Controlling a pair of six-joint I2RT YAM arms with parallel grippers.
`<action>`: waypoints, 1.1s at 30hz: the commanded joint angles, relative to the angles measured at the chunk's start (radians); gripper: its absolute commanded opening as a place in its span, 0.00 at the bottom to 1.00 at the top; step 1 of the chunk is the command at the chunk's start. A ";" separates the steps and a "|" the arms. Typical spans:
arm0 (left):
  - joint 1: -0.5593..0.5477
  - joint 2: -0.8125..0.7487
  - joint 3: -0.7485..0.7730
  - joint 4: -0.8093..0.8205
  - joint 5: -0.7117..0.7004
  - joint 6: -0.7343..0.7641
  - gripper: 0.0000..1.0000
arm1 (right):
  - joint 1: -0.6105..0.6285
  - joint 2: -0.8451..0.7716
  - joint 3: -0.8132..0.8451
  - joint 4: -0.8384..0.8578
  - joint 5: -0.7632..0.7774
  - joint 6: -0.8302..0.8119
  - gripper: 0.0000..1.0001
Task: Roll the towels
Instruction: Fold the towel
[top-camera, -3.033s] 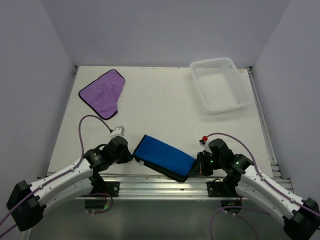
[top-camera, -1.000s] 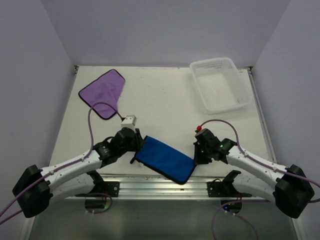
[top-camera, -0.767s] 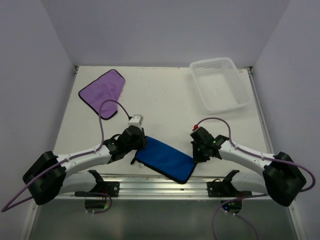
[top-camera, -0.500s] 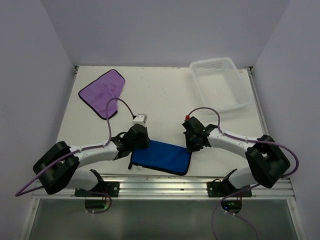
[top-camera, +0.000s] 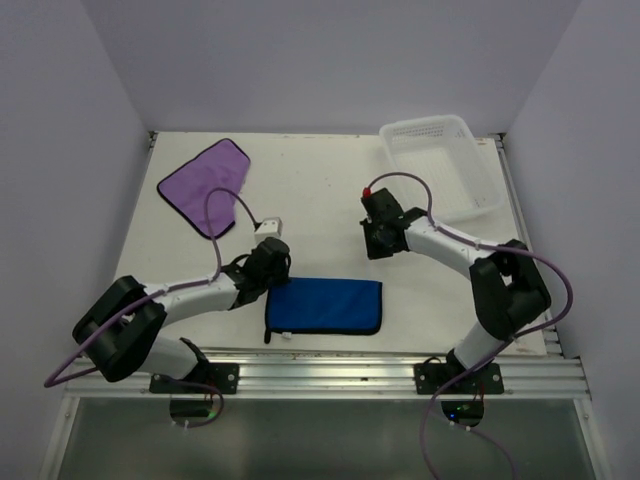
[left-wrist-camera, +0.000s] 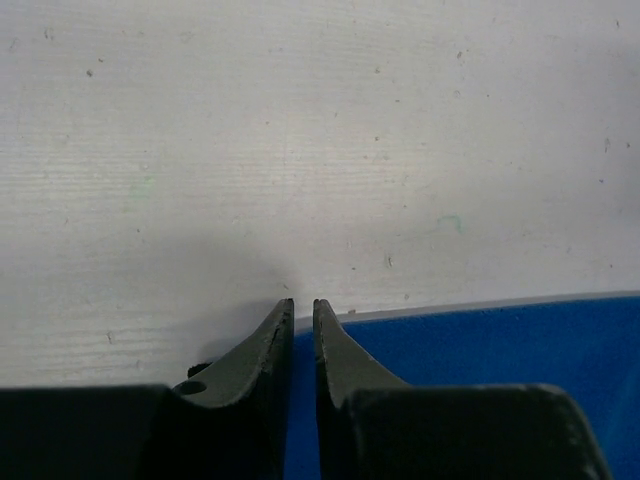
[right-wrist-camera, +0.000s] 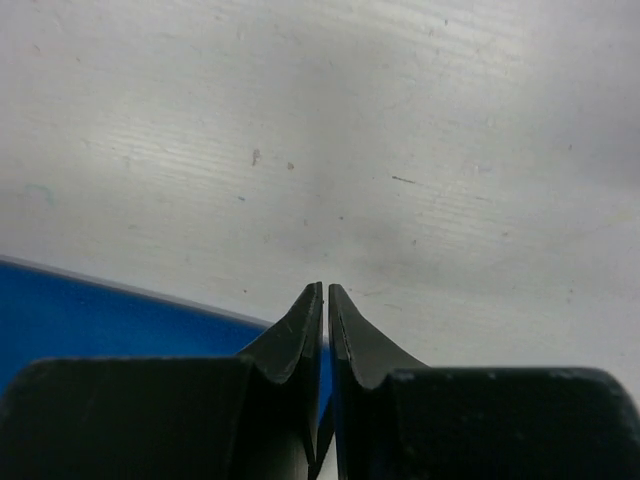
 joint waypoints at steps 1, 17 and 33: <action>0.007 -0.055 0.039 -0.009 -0.032 0.014 0.17 | -0.003 -0.063 0.073 -0.039 0.018 -0.040 0.11; 0.007 -0.166 -0.139 0.067 0.060 -0.036 0.00 | 0.164 -0.170 -0.166 0.240 -0.146 0.228 0.00; 0.009 -0.037 -0.147 0.086 -0.026 -0.032 0.00 | 0.215 -0.044 -0.068 0.246 -0.181 0.259 0.10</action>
